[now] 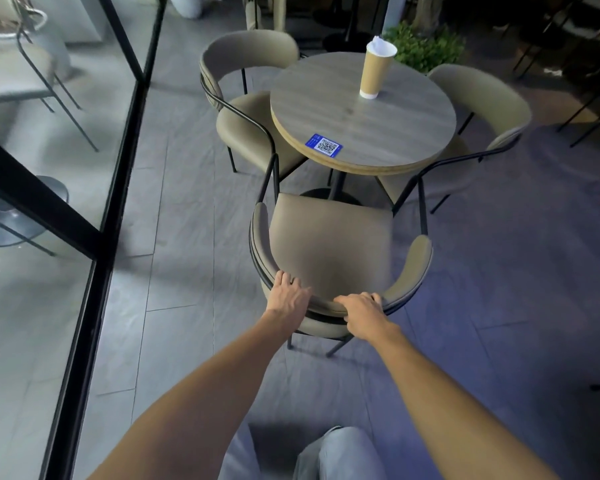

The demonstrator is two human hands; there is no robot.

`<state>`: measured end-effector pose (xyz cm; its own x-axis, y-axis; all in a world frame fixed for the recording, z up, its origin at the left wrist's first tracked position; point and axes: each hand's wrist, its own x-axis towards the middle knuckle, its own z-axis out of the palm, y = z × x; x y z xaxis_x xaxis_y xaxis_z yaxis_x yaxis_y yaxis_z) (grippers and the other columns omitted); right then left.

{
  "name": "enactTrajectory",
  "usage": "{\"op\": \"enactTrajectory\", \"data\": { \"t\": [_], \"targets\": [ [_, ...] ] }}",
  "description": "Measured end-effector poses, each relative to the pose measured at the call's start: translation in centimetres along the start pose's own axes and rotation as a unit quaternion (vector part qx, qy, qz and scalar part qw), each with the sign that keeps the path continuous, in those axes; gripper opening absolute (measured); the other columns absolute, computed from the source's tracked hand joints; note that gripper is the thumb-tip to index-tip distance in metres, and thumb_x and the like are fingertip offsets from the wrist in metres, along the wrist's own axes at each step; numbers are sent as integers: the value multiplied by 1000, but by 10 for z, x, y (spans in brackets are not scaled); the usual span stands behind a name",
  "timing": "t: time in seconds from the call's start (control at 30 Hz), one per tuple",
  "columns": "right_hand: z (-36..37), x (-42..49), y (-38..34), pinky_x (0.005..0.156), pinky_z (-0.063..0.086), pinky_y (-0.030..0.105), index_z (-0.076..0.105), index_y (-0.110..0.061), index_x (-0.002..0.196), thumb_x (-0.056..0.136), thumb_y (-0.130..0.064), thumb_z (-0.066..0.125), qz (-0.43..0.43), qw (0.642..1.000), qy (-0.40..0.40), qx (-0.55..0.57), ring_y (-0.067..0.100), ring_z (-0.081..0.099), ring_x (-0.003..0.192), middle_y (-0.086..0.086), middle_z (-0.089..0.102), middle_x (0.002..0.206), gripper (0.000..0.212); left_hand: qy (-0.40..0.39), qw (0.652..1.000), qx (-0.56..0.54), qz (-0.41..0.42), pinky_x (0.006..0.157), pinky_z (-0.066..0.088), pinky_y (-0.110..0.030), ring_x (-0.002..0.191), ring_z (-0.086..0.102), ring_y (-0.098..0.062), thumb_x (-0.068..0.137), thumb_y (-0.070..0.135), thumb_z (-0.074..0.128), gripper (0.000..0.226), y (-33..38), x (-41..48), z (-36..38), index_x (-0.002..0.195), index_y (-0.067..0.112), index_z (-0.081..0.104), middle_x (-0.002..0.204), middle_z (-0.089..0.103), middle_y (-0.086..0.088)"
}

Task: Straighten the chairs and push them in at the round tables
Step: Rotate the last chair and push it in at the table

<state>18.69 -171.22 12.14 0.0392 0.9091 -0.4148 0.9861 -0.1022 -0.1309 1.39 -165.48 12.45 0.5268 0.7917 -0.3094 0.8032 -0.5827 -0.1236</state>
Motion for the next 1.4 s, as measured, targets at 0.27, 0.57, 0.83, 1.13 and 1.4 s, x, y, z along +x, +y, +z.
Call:
{"op": "enactTrajectory", "data": {
  "t": [0.27,0.57,0.83,1.13,1.4],
  "targets": [
    [2,-6,-5,96,30,40,55,-31,133,91,-1,52,2,1000,-9,-5,28,50,117,1,65,121,52,5,1000,11,12,106,29,-45,111,49,-32,93,27,61,30,-3,-6,0,123,25,59,119,61,-10],
    [-2,-12,-9,98,30,40,54,-32,137,91,-1,52,5,1000,-17,4,27,48,117,1,66,122,55,-2,999,31,29,101,32,-45,109,51,-32,95,27,58,29,-5,-11,-3,125,26,56,118,62,-10],
    [-6,-12,-11,96,29,40,59,-34,131,91,-3,53,6,1000,-29,11,27,47,116,0,66,119,50,0,999,25,29,104,30,-46,111,51,-34,96,26,56,31,-6,-16,-3,127,25,55,120,62,-11],
    [-6,-14,-11,95,30,40,60,-33,129,92,-6,54,11,999,-41,6,27,48,115,0,67,118,47,-14,999,29,34,103,30,-46,111,51,-33,97,24,53,32,-4,-18,-5,129,26,52,121,61,-10],
    [-17,-12,-14,97,35,44,52,-27,134,94,-13,55,6,997,-82,12,30,49,119,6,62,127,43,-61,994,15,89,109,29,-46,121,47,-34,98,43,48,43,-15,-17,-10,135,20,45,129,56,-13]
  ]
}}
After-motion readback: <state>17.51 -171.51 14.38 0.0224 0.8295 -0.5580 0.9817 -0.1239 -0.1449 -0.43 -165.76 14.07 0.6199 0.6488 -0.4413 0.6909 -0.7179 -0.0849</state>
